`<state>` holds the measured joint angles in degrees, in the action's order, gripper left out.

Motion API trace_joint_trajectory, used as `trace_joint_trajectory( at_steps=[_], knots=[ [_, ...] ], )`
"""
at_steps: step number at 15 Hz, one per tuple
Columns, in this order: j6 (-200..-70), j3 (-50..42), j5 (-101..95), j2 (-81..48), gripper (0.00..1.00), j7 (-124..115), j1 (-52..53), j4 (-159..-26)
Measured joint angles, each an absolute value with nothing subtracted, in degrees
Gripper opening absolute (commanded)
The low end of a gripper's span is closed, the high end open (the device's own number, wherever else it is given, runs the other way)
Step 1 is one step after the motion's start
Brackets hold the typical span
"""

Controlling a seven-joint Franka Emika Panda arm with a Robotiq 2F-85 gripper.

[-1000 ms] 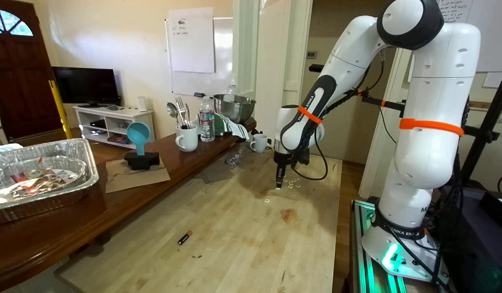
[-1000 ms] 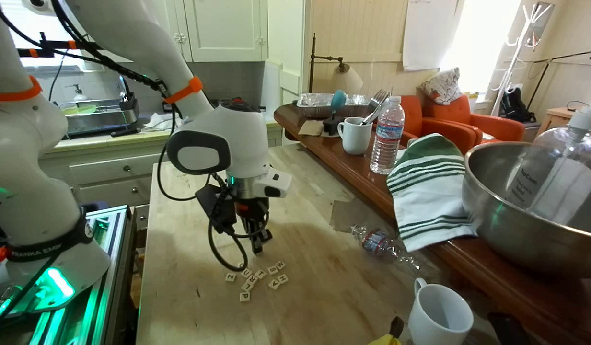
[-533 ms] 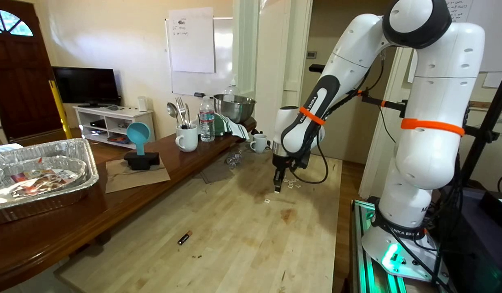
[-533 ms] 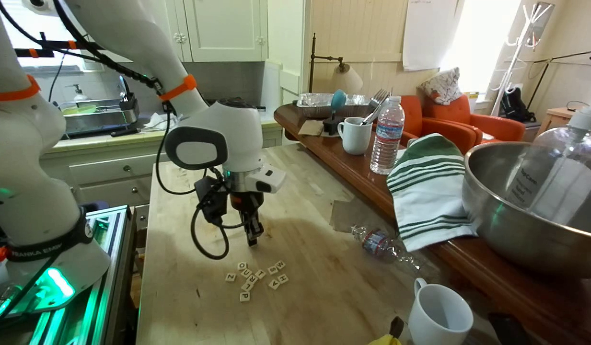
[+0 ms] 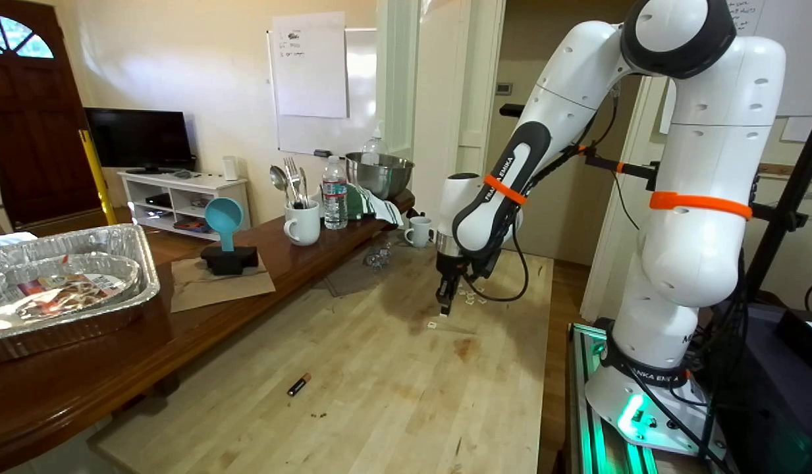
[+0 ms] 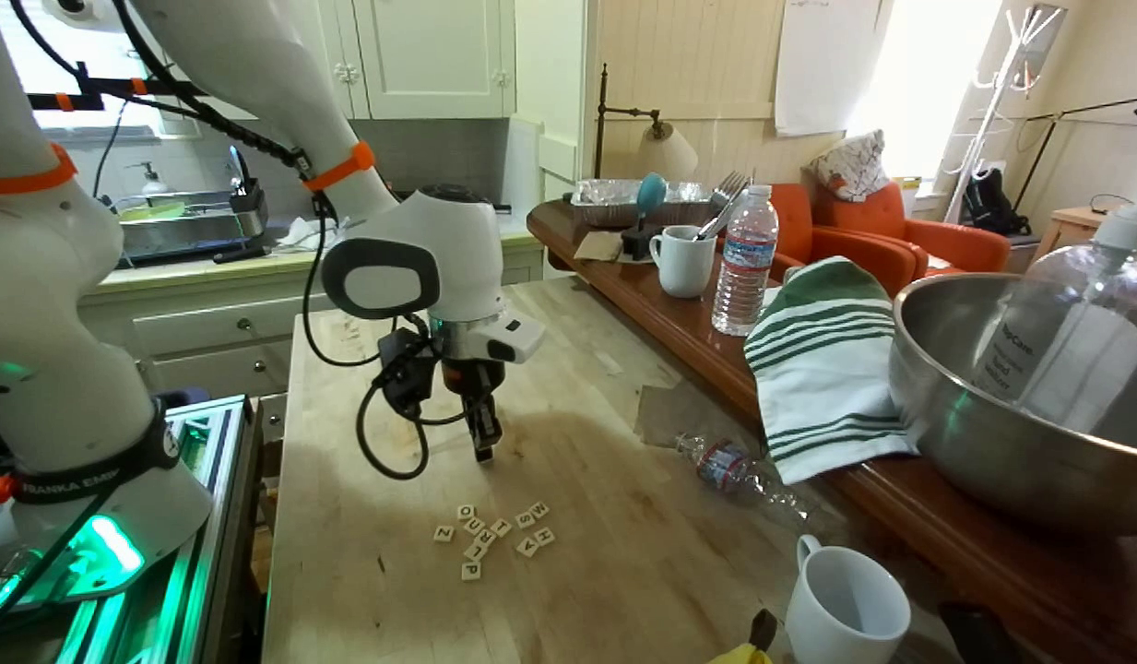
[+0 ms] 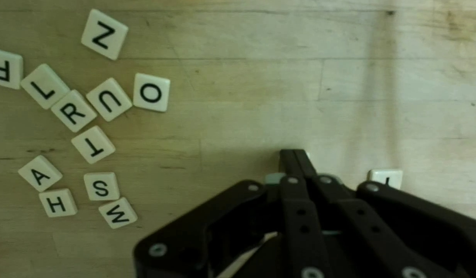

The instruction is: Create the word 'Yet' using the tiles on the counter.

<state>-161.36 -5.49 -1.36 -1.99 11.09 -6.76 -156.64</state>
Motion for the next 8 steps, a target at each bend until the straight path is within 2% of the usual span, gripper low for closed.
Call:
trace_joint_trajectory(
  at_steps=[8],
  knots=[
    [-161.36, -4.01, -1.23, -1.99, 0.00, 7.12, -5.15, -156.65]
  ],
)
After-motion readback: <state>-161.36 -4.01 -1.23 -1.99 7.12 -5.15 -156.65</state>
